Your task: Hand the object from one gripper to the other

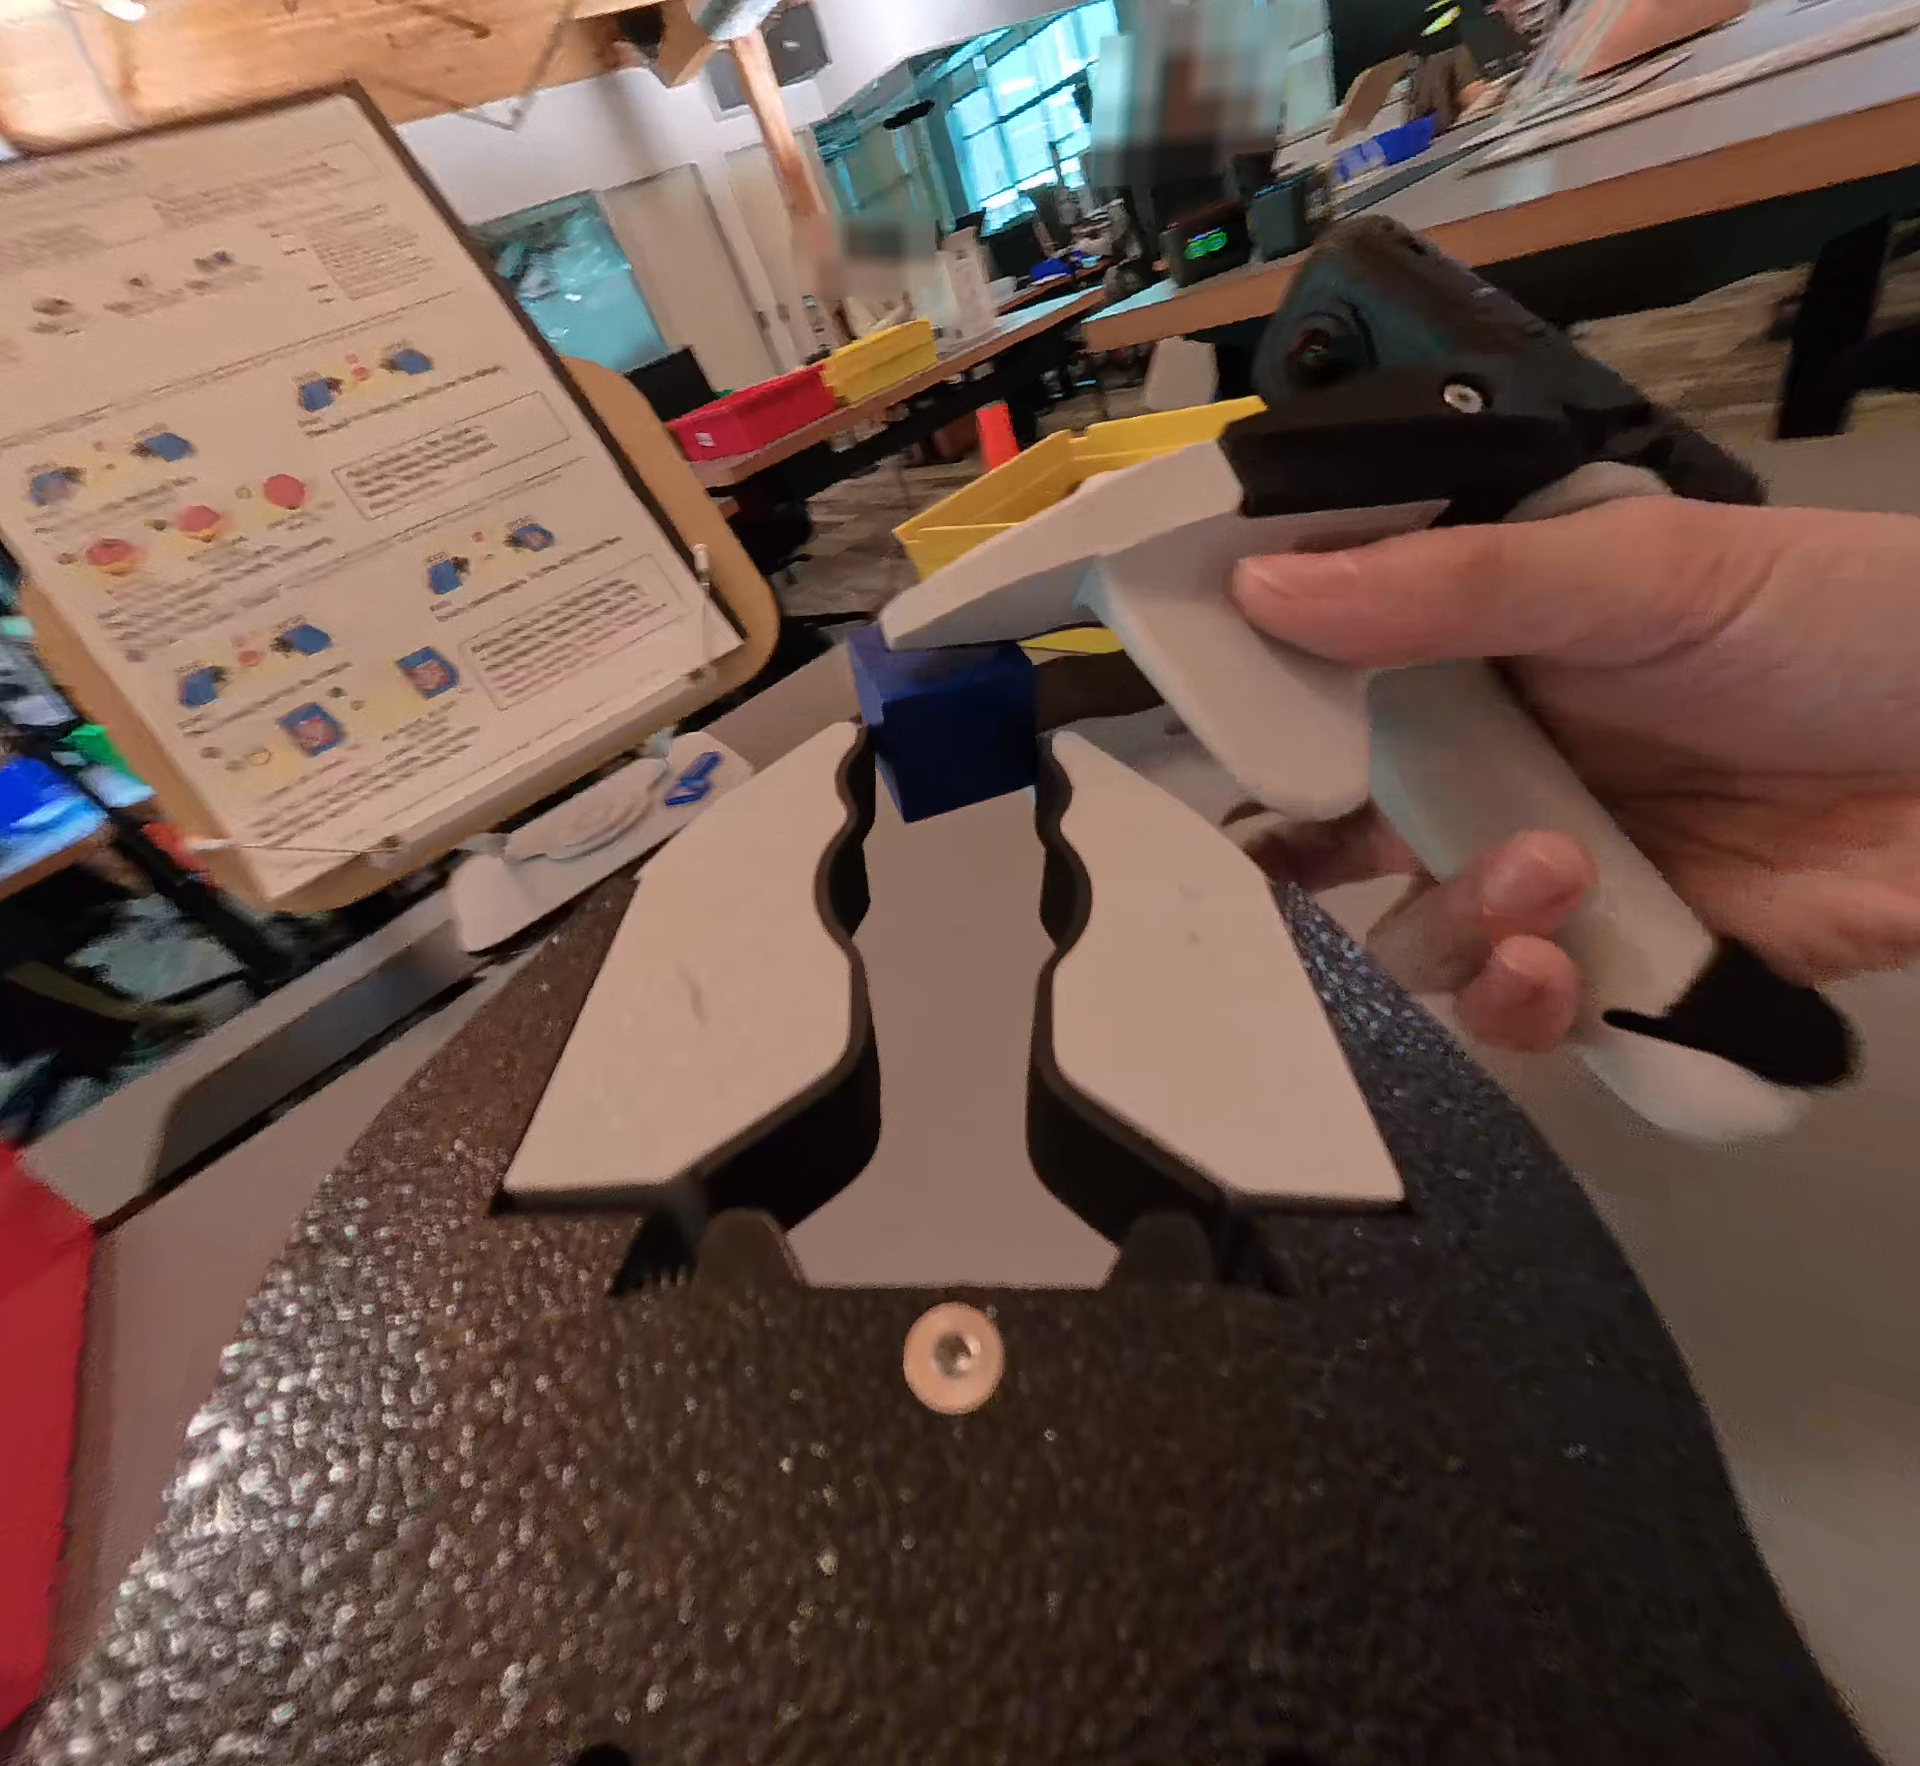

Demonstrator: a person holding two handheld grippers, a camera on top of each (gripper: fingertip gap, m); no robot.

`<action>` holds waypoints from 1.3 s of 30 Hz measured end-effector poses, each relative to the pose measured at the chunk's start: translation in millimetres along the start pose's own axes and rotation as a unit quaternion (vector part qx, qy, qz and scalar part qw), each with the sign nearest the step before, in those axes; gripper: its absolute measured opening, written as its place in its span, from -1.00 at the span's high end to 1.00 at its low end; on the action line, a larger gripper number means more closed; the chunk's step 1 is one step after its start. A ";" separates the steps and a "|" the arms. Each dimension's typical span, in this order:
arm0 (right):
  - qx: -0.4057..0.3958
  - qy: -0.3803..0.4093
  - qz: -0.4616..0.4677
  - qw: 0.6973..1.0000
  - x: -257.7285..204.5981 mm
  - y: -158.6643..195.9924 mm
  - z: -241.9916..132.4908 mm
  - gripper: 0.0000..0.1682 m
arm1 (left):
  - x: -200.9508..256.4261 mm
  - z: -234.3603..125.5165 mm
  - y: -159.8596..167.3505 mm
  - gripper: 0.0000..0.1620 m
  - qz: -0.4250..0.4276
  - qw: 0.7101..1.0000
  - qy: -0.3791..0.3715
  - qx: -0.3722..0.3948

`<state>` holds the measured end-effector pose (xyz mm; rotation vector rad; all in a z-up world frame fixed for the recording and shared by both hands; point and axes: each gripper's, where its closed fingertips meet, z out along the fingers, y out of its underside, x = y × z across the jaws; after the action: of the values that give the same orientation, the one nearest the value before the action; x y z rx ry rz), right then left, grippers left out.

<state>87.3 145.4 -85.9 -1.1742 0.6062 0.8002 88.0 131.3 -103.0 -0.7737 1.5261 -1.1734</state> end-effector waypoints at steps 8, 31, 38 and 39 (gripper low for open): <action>-0.161 0.006 -0.504 0.848 -7.2 20.4 -22.5 0.11 | -11.0 -32.4 -12.1 0.65 -0.261 0.930 0.258 0.001; -0.170 -0.084 -0.741 0.644 -29.0 63.6 -22.9 0.67 | 36.1 -72.3 -6.1 0.64 -0.422 0.720 0.549 -0.053; -0.206 0.005 -0.570 0.795 -10.9 37.0 -19.6 0.68 | 10.6 -49.3 2.4 0.56 -0.276 0.872 0.404 0.001; -0.213 0.005 -0.525 0.824 -10.6 35.2 -21.0 0.68 | 7.1 -48.7 2.0 0.54 -0.224 0.898 0.377 0.017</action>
<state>52.4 129.1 -103.5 -1.6589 -0.2850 -0.0498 39.7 139.7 -106.8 -0.6983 1.9942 -2.0047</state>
